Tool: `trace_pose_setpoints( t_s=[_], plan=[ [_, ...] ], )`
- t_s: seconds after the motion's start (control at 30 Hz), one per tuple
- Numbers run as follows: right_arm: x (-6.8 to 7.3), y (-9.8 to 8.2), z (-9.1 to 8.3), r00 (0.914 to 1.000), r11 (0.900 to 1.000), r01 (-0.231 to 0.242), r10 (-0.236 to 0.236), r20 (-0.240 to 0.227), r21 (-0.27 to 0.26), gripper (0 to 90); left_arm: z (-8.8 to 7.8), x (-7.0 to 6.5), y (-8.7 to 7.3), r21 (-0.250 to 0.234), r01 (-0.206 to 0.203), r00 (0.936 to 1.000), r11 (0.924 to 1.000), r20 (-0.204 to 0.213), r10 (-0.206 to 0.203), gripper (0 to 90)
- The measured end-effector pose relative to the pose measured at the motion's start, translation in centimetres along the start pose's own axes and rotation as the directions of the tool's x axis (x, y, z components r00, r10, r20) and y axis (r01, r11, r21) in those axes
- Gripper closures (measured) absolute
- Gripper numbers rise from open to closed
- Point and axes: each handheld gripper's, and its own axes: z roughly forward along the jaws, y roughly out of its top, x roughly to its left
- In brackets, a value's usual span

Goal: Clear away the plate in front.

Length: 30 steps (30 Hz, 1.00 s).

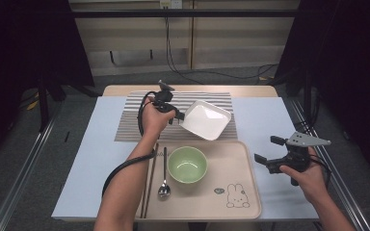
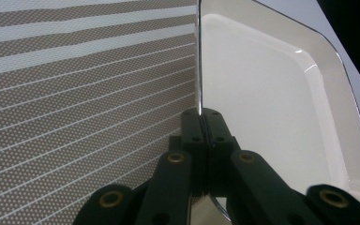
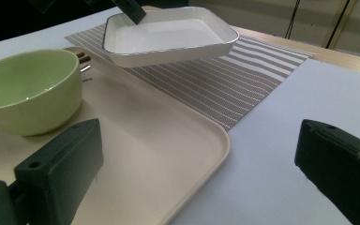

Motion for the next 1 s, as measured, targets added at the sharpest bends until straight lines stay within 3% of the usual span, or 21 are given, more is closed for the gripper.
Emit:
trace_pose_setpoints(
  t_s=[0.1, 0.13, 0.17, 0.43, 0.77, 0.87, 0.9, 0.93, 1.0],
  plan=[
    [-0.1, 0.3, 0.3, 0.9998, 1.0, -0.015, 0.015, 0.014, 0.021, 0.9, 0.1, -0.6, 0.1, 0.013, -0.02, 0.9998, 0.9997, 0.01, 0.02, 89.3],
    [-0.1, 0.4, 0.3, 0.9996, 0.999, -0.026, 0.025, 0.012, 0.028, 1.1, 0.3, -1.1, 0.2, -0.001, -0.001, 0.9999, 1.0, 0.017, 0.001, 89.3],
    [-0.3, 0.5, 0.4, 0.9995, 0.999, -0.031, 0.031, 0.011, 0.035, 1.4, 0.2, -1.1, 0.2, 0.019, -0.041, 0.9991, 0.999, 0.016, 0.04, 89.3],
    [-1.1, 1.4, 0.6, 0.9962, 0.995, -0.083, 0.081, 0.031, 0.059, 6.3, 0.8, -2.9, 0.5, 0.049, -0.107, 0.9934, 0.993, 0.046, 0.105, 89.3],
    [-2.2, 3.1, 1.2, 0.9939, 0.993, -0.102, 0.1, 0.047, 0.052, 12.3, 0.8, -4.3, 0.4, 0.054, -0.144, 0.9865, 0.9881, 0.086, 0.139, 89.3],
    [-2.5, 3.5, 1.6, 0.9939, 0.993, -0.102, 0.099, 0.048, 0.055, 12.9, 0.9, -4.8, 0.2, 0.043, -0.129, 0.9879, 0.9907, 0.093, 0.124, 89.3],
    [-2.6, 3.7, 1.8, 0.9939, 0.994, -0.099, 0.096, 0.053, 0.054, 13.5, 0.8, -4.7, 0.2, 0.063, -0.157, 0.9839, 0.9857, 0.097, 0.15, 89.3],
    [-2.6, 3.7, 1.9, 0.9941, 0.994, -0.099, 0.096, 0.049, 0.051, 14.4, 0.9, -5.0, 0.1, 0.047, -0.145, 0.9852, 0.9884, 0.1, 0.139, 89.3],
    [-2.7, 4.0, 2.1, 0.9936, 0.993, -0.105, 0.102, 0.047, 0.053, 15.6, 1.0, -5.1, 0.0, 0.054, -0.161, 0.9818, 0.9855, 0.11, 0.155, 89.3]
  ],
)
